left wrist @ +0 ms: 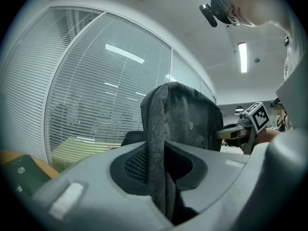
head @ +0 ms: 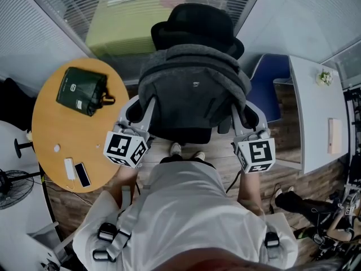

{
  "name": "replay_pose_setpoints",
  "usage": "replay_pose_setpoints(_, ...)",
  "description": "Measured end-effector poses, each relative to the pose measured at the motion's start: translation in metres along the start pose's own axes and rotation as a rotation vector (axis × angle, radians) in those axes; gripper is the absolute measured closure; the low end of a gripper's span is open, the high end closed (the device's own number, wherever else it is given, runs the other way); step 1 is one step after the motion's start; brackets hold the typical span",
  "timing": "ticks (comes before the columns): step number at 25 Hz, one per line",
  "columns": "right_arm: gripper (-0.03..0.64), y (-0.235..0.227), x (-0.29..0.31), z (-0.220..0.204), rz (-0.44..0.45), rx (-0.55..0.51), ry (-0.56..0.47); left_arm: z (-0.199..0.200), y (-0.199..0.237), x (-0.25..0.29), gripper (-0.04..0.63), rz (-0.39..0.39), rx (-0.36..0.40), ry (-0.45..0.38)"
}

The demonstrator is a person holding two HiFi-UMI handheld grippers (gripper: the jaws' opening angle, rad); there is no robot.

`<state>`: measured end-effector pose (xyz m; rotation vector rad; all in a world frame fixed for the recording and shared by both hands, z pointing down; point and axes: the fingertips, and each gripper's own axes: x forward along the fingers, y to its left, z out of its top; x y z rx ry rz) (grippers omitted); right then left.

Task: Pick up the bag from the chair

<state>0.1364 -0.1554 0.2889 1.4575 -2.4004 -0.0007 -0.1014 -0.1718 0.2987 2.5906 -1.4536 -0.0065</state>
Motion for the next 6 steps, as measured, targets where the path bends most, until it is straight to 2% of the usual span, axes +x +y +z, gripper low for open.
replay_pose_setpoints(6, 0.558, -0.0001, 0.0038, 0.0001, -0.002, 0.0, 0.002, -0.0013, 0.0028, 0.0012, 0.528, -0.005, -0.007, 0.0)
